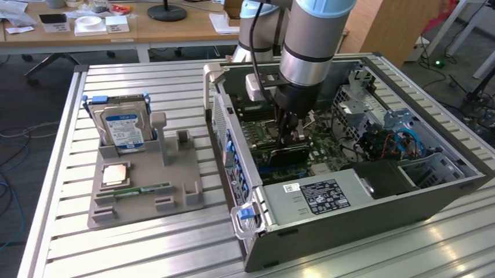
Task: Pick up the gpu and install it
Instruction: 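Press down on the gpu until it lock into place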
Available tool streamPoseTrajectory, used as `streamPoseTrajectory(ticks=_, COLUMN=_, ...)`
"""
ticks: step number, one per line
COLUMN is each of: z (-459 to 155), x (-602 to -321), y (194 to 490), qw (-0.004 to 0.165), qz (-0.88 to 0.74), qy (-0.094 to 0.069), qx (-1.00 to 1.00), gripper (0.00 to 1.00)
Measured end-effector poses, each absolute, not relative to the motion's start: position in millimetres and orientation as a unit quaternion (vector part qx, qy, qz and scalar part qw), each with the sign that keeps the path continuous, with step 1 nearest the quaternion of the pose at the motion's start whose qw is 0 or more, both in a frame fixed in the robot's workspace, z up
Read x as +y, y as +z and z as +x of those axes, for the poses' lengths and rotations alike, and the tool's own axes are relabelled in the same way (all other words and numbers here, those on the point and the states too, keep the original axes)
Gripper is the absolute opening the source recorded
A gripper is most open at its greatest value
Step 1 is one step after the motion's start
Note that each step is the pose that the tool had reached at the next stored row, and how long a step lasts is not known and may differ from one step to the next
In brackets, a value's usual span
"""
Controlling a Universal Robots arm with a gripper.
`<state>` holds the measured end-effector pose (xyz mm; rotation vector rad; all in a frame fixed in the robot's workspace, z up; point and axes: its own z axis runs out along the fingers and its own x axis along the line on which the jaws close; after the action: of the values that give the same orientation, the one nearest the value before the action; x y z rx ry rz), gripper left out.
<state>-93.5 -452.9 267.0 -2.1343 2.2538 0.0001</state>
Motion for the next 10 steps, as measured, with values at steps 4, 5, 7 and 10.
streamPoseTrajectory(ticks=4, z=-93.6, x=-453.5, y=267.0, qw=0.019, qz=-0.687, qy=0.000, qx=0.726, gripper=0.11)
streamPoseTrajectory(ticks=5, z=-93.6, x=-453.7, y=267.0, qw=0.019, qz=-0.687, qy=0.000, qx=0.726, gripper=0.11)
streamPoseTrajectory(ticks=7, z=-93.5, x=-453.7, y=267.0, qw=0.019, qz=-0.687, qy=0.000, qx=0.726, gripper=0.11)
streamPoseTrajectory(ticks=10, z=-93.5, x=-453.8, y=266.8, qw=0.019, qz=-0.687, qy=0.000, qx=0.726, gripper=0.11)
